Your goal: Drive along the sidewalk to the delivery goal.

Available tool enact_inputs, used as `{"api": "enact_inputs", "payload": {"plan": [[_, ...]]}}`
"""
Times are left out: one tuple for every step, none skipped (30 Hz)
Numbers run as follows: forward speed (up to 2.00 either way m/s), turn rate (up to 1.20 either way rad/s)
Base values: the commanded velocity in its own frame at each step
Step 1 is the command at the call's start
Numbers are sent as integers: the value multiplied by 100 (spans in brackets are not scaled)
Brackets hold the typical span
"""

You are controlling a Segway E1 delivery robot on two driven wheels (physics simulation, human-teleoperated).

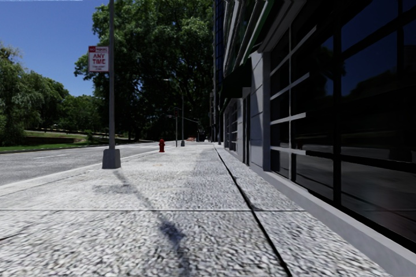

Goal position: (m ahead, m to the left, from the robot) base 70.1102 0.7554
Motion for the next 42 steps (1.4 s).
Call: {"api": "enact_inputs", "payload": {"plan": [[200, 12], [200, 12], [200, 0], [200, 0], [200, 0], [200, 0], [200, 0], [200, 0], [200, 0], [200, 0], [200, 0], [200, 0], [200, 0], [200, 0], [200, 0], [200, 0], [200, 0], [200, 0], [200, 0], [200, 0], [200, 0], [200, 0], [200, 0], [200, 0], [200, 0], [200, 0], [200, 0], [200, 0], [200, 0], [200, 0], [200, 0], [200, 0], [200, 0], [200, 0], [200, 0], [200, 0], [200, 0], [200, 0], [200, 0], [200, 0], [200, 0], [200, 0]]}}
